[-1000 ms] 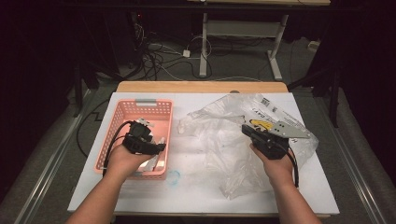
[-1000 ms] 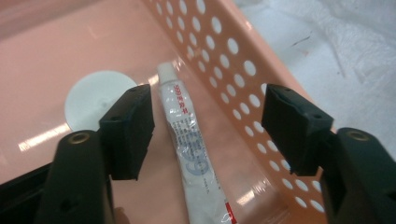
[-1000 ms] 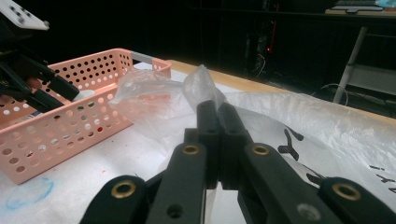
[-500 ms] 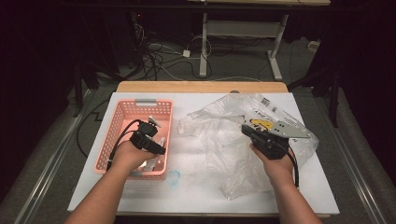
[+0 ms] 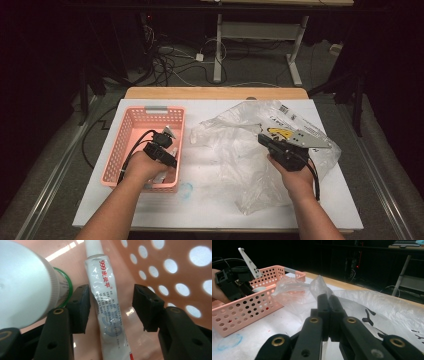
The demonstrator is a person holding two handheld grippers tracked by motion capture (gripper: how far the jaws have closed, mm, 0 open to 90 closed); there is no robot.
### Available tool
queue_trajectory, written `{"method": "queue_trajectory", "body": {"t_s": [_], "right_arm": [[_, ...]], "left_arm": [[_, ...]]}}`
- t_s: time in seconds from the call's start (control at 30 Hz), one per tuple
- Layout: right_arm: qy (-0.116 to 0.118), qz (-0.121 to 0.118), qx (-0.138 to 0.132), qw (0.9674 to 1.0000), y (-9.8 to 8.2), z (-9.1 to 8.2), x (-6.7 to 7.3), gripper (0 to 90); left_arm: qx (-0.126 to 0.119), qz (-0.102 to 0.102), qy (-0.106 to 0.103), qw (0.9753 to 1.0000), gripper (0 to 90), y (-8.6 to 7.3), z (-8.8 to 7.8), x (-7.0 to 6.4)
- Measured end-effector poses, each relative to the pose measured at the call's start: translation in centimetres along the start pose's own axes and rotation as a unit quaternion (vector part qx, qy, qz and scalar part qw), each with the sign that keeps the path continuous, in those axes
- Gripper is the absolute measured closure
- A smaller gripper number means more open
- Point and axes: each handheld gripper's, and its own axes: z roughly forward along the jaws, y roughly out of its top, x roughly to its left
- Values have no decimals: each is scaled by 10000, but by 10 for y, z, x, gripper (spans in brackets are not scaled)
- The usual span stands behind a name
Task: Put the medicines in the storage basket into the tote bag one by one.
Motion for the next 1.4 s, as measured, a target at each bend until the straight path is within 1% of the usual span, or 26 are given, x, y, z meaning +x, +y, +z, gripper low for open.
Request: {"method": "queue_trajectory", "body": {"t_s": [0.1, 0.13, 0.17, 0.23, 0.3, 0.37, 0.43, 0.57, 0.63, 0.77, 0.8, 0.83, 0.9, 1.0, 1.1, 1.2, 1.27, 1.33, 1.4], "right_arm": [[2, 0, 5, 10000, 0, 0, 1, 900], [8, -7, -4, 10000, 0, 0, 1, 900], [9, 1, -1, 10000, 0, -1, 1, 900], [-7, 18, 3, 10000, 0, -1, 1, 900], [-4, 22, 5, 10000, 0, -1, 1, 900], [4, 1, -1, 10000, 0, 0, 1, 900], [12, 9, 3, 10000, 0, 0, 1, 900], [-2, 14, -8, 10000, 0, -1, 0, 900], [-9, 17, -11, 10000, 1, -1, 0, 900], [-15, 14, -13, 10000, 1, -1, 0, 900], [-1, 16, -16, 10000, 1, -1, 0, 900], [-6, 14, -19, 10000, 1, -2, 0, 900], [8, 23, -29, 10000, 1, -2, 1, 900], [26, 16, -46, 10000, 2, -3, 0, 900], [46, 27, -39, 10000, 2, -3, 0, 900], [59, 42, -27, 10000, 2, -3, 0, 900], [58, 34, -41, 10000, 2, -3, 1, 900], [60, 29, -45, 10000, 2, -3, 0, 900], [71, 22, -52, 10000, 2, -3, 0, 900]], "left_arm": [[-7, -69, 85, 9999, 558, 0, 0, 1], [13, -63, 137, 9999, 600, 0, 0, 1], [12, -100, 153, 9998, 632, 0, 0, 1], [-6, -131, 172, 9998, 670, 0, 0, 2], [-44, -147, 190, 9997, 676, 0, 0, 2], [-127, -120, 207, 9996, 681, 0, 0, 1], [-185, -131, 184, 9996, 685, 0, 0, 0], [-199, -77, 198, 9996, 686, 1, 0, -2], [-236, -112, 191, 9995, 686, 0, -2, -2], [-400, -138, 232, 9988, 686, -2, -8, -2], [-504, -154, 258, 9983, 687, -3, -11, -3], [-555, -154, 259, 9980, 688, -4, -13, -2], [-661, -155, 208, 9975, 688, -6, -17, -3], [-827, -109, 193, 9963, 688, -10, -24, -5], [-1040, -120, 232, 9942, 687, -13, -30, -7], [-1284, -96, 233, 9914, 688, -18, -37, -6], [-1493, -108, 185, 9886, 687, -22, -42, -6], [-1666, -57, 168, 9859, 688, -25, -47, -8], [-1868, -33, 178, 9822, 688, -30, -51, -9]]}}
